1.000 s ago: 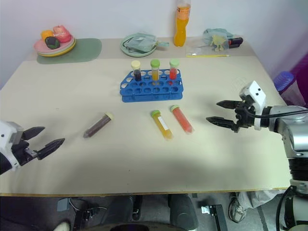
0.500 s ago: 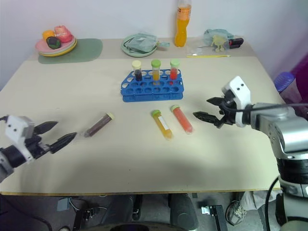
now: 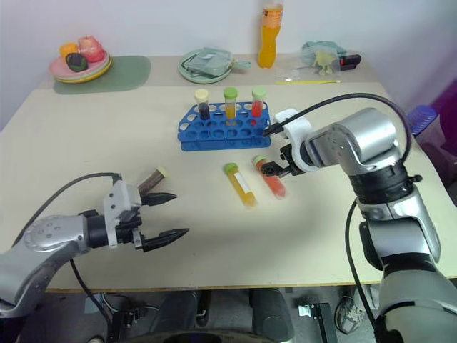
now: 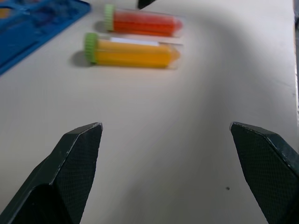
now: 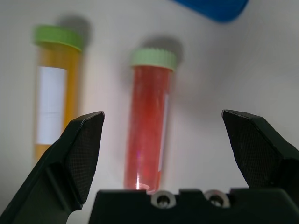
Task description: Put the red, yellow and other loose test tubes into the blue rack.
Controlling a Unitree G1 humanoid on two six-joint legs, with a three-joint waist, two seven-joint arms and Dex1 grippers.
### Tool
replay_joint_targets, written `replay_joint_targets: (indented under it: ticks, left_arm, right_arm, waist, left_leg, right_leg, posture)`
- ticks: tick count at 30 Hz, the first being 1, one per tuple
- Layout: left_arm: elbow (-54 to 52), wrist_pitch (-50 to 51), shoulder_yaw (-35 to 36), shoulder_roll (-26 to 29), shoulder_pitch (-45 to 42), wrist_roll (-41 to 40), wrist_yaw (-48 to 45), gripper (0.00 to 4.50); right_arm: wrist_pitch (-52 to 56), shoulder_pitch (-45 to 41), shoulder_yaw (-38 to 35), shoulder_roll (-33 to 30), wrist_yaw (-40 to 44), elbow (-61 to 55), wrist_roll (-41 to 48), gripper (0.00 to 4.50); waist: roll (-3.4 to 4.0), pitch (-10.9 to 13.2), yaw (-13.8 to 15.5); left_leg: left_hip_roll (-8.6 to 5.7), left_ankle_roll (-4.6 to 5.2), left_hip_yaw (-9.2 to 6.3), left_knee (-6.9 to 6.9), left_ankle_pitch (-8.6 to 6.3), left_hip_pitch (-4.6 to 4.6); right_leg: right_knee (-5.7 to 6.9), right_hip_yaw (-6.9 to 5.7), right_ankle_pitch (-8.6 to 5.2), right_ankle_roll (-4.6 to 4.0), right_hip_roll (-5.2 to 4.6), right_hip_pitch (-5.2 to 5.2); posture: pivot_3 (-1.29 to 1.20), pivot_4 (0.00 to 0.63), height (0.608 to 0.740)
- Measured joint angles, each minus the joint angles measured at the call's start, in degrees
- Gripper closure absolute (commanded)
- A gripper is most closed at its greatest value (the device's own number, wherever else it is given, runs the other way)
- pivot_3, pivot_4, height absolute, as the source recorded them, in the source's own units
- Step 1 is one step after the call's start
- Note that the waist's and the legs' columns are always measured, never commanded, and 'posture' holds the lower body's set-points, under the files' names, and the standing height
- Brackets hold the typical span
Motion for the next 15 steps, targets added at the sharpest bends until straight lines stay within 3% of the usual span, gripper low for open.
replay_joint_targets:
  ticks: [11, 15]
  left_arm:
    - [-1.49, -2.12, -1.73, -1.29, 0.75, 2.4, 2.47, 0.0]
    - [-2.04, -1.63, -1.81, -1.29, 0.19, 2.37, 3.31, 0.0]
  right_arm:
    - [-0.01, -3.66, 1.39, 6.07, -15.25, 15.05, 8.52, 0.05]
    - [0.0, -3.75, 1.36, 6.17, -18.59, 15.67, 10.28, 1.84]
  waist:
    - [0.0, 0.0, 0.11]
    - [0.0, 0.0, -0.04]
  left_leg:
    - [-0.01, 0.04, 0.08, 0.07, 0.0, -0.01]
    - [0.01, 0.04, 0.08, 0.09, 0.0, -0.01]
  right_leg:
    - [0.07, -0.04, 0.02, 0.04, 0.18, -0.01]
    - [0.1, -0.04, 0.02, 0.04, 0.25, 0.0]
  posture:
    - [0.0, 0.15, 0.729]
    - [0.0, 0.15, 0.729]
